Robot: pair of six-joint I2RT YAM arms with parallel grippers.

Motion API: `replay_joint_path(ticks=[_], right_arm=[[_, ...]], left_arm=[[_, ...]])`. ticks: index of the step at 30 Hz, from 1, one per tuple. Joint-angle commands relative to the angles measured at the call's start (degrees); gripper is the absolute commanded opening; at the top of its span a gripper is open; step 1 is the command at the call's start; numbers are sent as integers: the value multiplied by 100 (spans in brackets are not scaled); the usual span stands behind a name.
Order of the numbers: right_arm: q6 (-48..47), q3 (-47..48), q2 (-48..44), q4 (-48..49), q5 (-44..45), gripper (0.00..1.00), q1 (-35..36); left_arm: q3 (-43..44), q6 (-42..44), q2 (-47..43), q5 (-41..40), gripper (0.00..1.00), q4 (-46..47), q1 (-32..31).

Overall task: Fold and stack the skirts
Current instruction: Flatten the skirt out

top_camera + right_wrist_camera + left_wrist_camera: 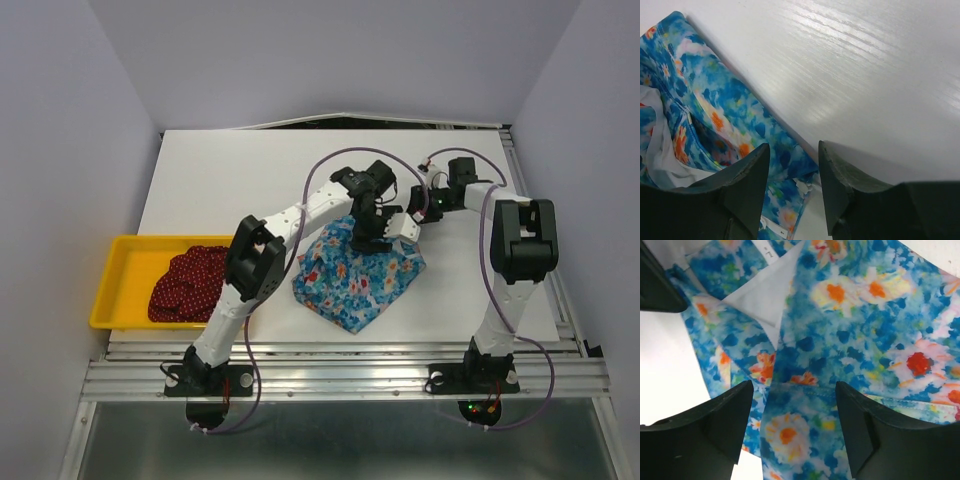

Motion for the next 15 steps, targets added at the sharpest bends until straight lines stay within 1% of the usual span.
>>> replay_joint_path(ticks=[1, 2, 3, 4, 5, 6, 7, 8, 9, 10, 15], right_arm=[[-237, -380, 258, -216, 392, 49, 91], [-229, -433, 223, -224, 401, 47, 91], [-220, -450, 214, -216, 384, 46, 91], [-211, -459, 214, -216, 366, 43, 91], [-211, -477, 214, -224, 348, 36, 91], [-202, -477, 214, -259, 313, 31, 91], [-193, -460, 223, -294, 278, 25, 91], [-159, -451, 214, -356, 243, 9, 91], [-115, -433, 197, -374, 234, 1, 91], [-10, -416, 170, -383, 243, 1, 91], [395, -354, -277, -348, 295, 1, 21]], left_arm=[[323, 446, 36, -36, 71, -490, -142], [315, 463, 45, -35, 65, -516, -186], [306, 472, 62, -35, 54, -525, -213], [306, 463, 63, -35, 49, -552, -230], [332, 490, 80, -44, 43, -665, -257], [358, 516, 71, -53, 38, -753, -292], [385, 525, 63, -44, 27, -850, -292], [446, 525, 10, -35, 22, -999, -301], [473, 499, -34, -27, 8, -1070, -301], [499, 455, -104, -44, 1, -1131, -301], [438, 139, -982, -123, 0, -1167, -310]])
